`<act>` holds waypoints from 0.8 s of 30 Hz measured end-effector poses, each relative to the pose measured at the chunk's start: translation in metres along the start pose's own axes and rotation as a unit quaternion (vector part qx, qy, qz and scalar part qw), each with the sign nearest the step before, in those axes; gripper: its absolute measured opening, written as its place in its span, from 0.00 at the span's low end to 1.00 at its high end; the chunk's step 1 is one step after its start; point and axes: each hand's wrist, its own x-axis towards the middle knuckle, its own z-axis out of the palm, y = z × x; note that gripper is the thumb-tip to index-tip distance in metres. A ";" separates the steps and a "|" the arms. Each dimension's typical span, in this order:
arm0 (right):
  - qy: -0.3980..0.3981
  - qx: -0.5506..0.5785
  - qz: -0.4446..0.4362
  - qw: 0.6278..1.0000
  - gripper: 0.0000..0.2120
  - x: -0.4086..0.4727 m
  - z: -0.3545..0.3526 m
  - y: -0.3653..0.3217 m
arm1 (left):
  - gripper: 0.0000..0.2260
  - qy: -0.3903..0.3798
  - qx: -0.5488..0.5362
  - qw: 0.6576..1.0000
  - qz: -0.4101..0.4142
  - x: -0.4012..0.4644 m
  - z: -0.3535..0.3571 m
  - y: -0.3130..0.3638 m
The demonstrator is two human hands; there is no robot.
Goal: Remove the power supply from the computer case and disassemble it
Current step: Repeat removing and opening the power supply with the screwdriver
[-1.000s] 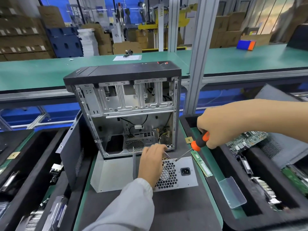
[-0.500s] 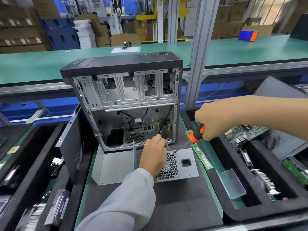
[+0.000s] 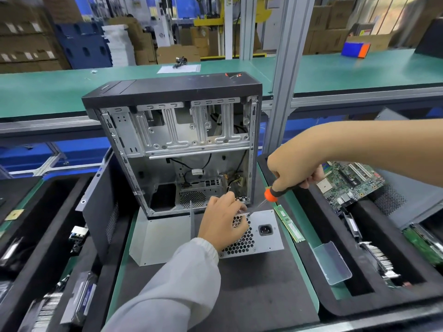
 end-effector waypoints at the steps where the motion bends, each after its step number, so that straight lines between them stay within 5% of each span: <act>1: 0.011 -0.033 -0.010 0.999 0.20 0.000 0.000 -0.004 | 0.09 0.002 0.000 1.000 0.012 0.001 0.000 -0.001; 4: 0.080 -0.204 -0.052 0.974 0.12 0.001 0.006 -0.017 | 0.04 -0.005 0.007 0.999 0.047 0.004 0.002 -0.004; 7: 0.218 -0.334 -0.096 0.912 0.07 0.006 0.016 -0.022 | 0.06 -0.017 0.019 0.998 0.050 0.009 0.003 -0.008; 10: 0.312 -0.396 -0.145 0.851 0.07 0.015 0.017 -0.019 | 0.08 -0.021 0.019 0.999 0.041 0.011 0.003 -0.008; 13: 0.324 -0.415 -0.198 0.826 0.07 0.017 0.009 -0.015 | 0.09 -0.032 0.012 0.999 0.026 0.013 0.004 -0.009; 15: 0.267 -0.332 -0.216 0.878 0.05 0.021 0.002 -0.010 | 0.10 -0.056 -0.001 0.998 0.008 0.017 0.004 -0.009; 18: 0.091 -0.064 -0.152 0.982 0.10 0.034 -0.013 -0.001 | 0.10 -0.074 -0.015 0.996 -0.039 0.025 0.007 -0.005; 21: -0.011 0.078 0.018 0.997 0.22 0.047 -0.028 0.007 | 0.08 -0.066 -0.066 0.989 -0.110 0.025 0.013 -0.002; 24: -0.051 0.047 0.057 0.996 0.20 0.059 -0.031 0.009 | 0.07 -0.058 -0.098 0.984 -0.138 0.022 0.018 -0.006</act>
